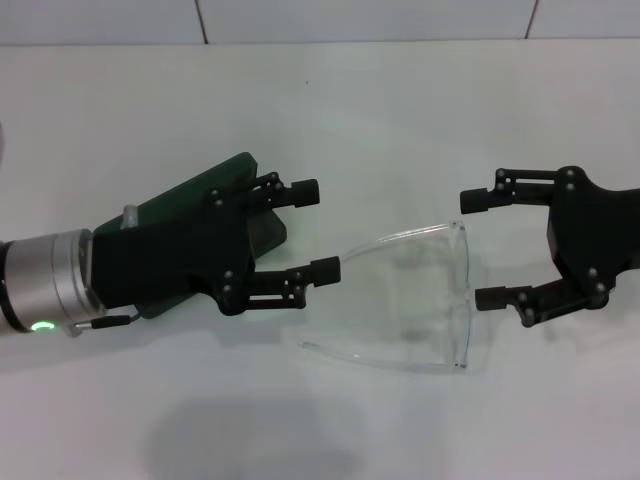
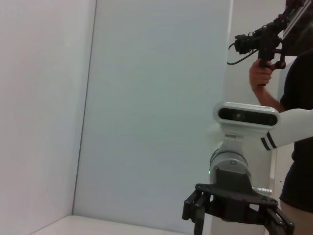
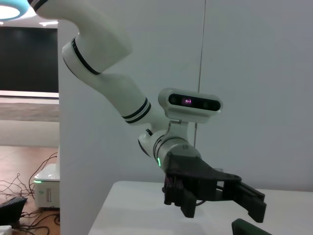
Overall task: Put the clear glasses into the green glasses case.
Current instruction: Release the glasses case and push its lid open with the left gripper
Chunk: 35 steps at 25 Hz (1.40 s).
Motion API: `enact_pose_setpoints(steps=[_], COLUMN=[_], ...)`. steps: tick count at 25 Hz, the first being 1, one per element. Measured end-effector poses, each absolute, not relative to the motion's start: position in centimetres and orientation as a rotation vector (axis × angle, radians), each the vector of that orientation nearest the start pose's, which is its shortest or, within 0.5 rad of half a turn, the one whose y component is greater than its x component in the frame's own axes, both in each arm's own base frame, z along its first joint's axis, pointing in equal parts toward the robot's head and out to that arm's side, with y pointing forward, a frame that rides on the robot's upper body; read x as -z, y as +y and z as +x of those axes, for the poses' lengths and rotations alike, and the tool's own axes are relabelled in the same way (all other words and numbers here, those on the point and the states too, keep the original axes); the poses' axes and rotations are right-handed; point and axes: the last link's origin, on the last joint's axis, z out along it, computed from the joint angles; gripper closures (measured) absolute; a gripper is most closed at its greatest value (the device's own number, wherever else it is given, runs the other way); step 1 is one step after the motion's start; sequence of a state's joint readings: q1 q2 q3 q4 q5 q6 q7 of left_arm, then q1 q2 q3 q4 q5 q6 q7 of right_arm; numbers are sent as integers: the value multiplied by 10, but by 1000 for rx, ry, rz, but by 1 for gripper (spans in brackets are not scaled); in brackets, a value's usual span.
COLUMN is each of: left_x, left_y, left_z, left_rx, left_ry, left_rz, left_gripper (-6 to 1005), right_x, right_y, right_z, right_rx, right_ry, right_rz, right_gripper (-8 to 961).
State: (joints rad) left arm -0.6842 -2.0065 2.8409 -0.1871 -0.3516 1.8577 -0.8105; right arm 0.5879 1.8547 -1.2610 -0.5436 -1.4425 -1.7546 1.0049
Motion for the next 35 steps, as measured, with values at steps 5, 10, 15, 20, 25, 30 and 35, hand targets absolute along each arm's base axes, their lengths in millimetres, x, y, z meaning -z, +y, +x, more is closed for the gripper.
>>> enact_pose_setpoints(steps=[5,10,15,20,25,30,35], left_x=[19,17,-6,-30,-37,-37,-34], left_y=[292,294,318,341,354,362,364], left_z=[-241,-245,-248,-257,-268,-282,-289], left_rx=[1197,1171,1096,810,537,407,315], left_ry=[-243,-265,-402,-506,-591,-660,-680], left_rz=[-2753,-2741,-2684,-2681,-2653,-2596,-2601], left_gripper=[139,155,170,185,201,217,250], right_x=[-30,-27,-27,-26,-26,-26,-26], right_y=[320,319,318,318,319,319,320], right_z=[219,220,221,221,221,220,219], right_rx=[-920,-925,-922,-920,-919,-918,-915], right_ry=[-176,-166,-162,-161,-161,-168,-208], right_rz=[-2964,-2961,-2960,-2960,-2959,-2959,-2952], right_gripper=[67,66,66,66,67,67,67])
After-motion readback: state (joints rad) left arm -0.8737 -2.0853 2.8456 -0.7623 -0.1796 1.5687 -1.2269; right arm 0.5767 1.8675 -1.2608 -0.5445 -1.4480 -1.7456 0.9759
